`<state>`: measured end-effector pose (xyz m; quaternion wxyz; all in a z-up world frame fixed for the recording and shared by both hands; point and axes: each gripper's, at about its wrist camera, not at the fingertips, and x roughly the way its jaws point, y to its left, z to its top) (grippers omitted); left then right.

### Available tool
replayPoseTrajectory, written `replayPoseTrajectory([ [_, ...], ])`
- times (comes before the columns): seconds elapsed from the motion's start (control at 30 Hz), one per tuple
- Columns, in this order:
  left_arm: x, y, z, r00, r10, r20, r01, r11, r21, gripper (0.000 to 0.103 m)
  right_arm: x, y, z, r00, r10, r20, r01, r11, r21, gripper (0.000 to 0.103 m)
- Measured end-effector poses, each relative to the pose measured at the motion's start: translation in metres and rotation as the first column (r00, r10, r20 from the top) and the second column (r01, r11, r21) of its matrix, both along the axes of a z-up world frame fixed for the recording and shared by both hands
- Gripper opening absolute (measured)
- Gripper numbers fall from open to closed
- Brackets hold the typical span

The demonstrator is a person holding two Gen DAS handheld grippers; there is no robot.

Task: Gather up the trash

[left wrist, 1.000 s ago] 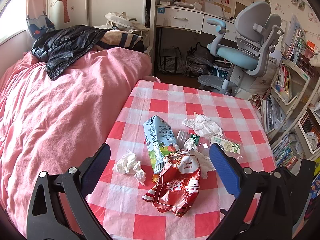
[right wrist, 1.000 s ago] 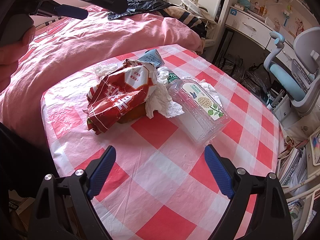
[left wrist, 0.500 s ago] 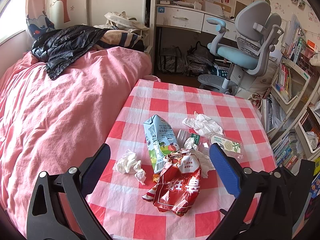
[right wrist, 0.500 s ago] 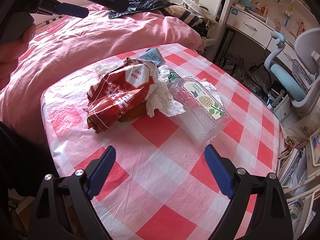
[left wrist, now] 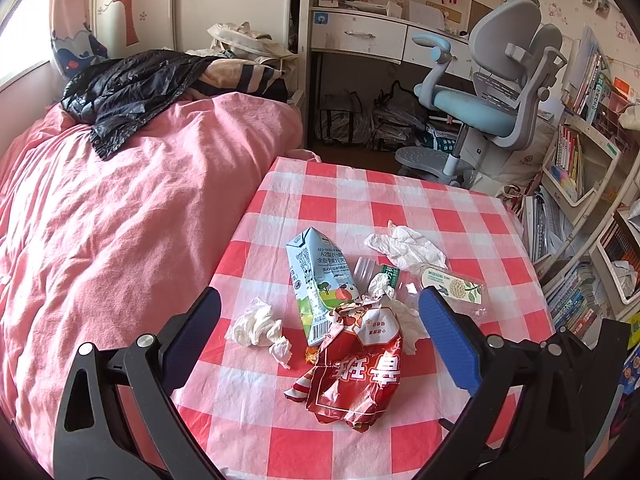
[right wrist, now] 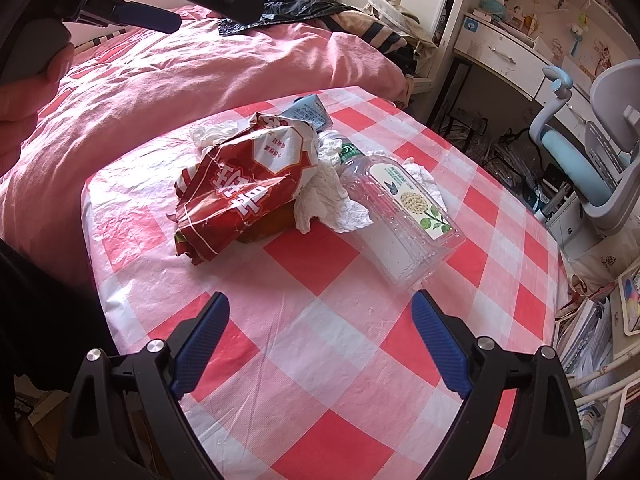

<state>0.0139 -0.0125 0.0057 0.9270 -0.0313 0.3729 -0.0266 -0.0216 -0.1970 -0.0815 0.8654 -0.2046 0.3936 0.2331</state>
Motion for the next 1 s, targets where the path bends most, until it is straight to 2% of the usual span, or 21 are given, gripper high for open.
replayPoseTrajectory([
  [1.0,0.0006,-0.0004,0.0019,1.0,-0.012,-0.003,0.012,1.0,0.002,0.096,-0.0012,0.001,-0.003,1.0,0.004,0.002,-0.004,1.0,-0.008,0.089],
])
